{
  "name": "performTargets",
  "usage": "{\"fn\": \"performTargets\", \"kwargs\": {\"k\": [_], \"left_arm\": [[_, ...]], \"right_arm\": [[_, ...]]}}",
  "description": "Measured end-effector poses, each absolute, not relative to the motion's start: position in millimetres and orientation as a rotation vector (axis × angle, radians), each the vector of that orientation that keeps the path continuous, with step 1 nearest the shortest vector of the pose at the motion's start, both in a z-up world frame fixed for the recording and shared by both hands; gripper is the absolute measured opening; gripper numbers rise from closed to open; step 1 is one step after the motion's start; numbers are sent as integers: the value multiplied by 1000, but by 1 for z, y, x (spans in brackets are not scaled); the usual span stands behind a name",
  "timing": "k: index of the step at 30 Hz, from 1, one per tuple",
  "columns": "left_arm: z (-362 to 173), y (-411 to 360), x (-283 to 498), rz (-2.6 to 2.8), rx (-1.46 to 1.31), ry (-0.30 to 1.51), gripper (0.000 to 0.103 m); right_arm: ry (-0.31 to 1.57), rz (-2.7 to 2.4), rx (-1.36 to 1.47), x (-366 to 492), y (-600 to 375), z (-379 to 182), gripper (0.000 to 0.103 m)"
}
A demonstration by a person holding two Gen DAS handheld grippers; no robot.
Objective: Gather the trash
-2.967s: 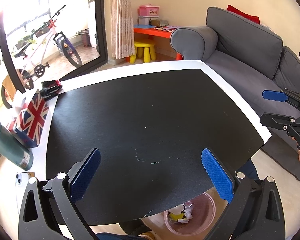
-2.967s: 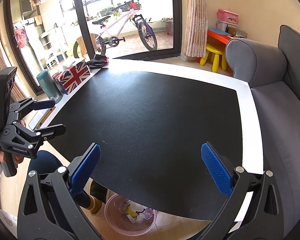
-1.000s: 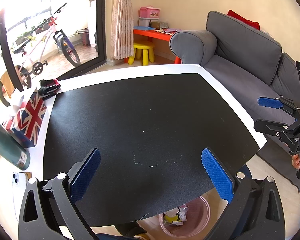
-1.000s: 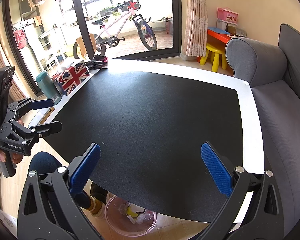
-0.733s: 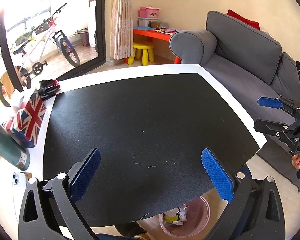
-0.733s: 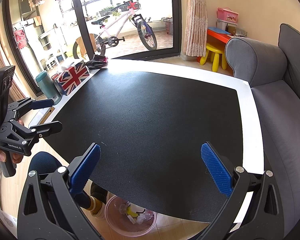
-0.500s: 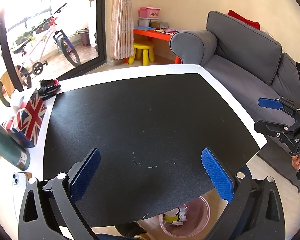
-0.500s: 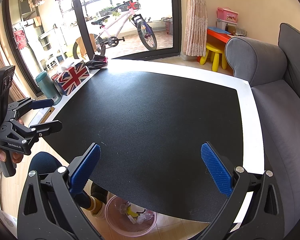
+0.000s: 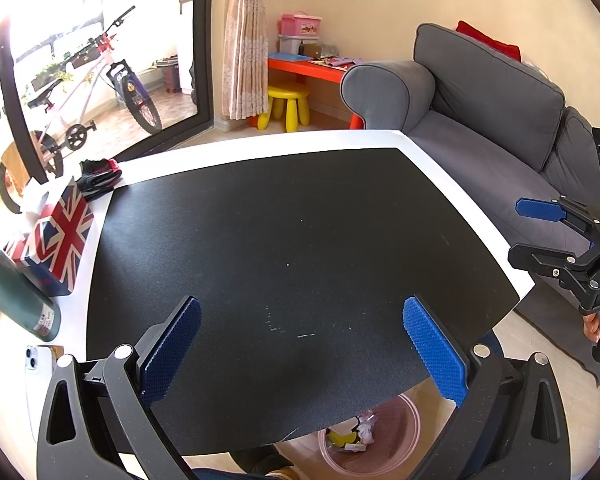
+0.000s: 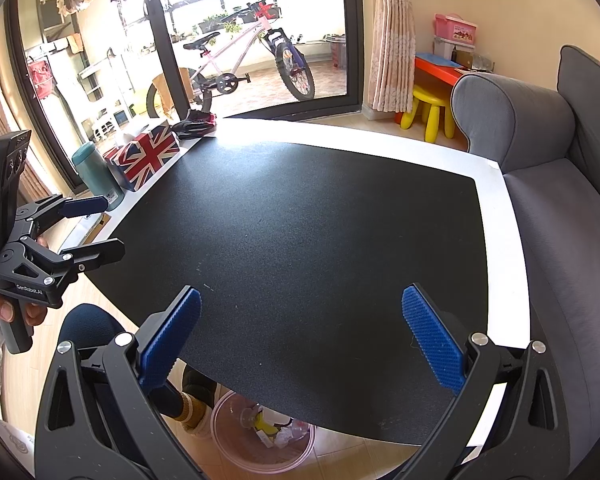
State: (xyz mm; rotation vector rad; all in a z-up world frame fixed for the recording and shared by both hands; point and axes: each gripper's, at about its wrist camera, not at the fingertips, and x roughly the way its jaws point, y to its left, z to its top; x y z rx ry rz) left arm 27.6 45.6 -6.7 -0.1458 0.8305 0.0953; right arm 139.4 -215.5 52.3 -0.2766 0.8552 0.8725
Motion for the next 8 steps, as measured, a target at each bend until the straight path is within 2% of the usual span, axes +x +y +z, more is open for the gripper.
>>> {"fn": "performTargets", "kwargs": {"k": [8], "left_arm": [[-6,45,30,95,-137,832,97]], "right_arm": [[854,874,-276,137,-214,52,99]]}}
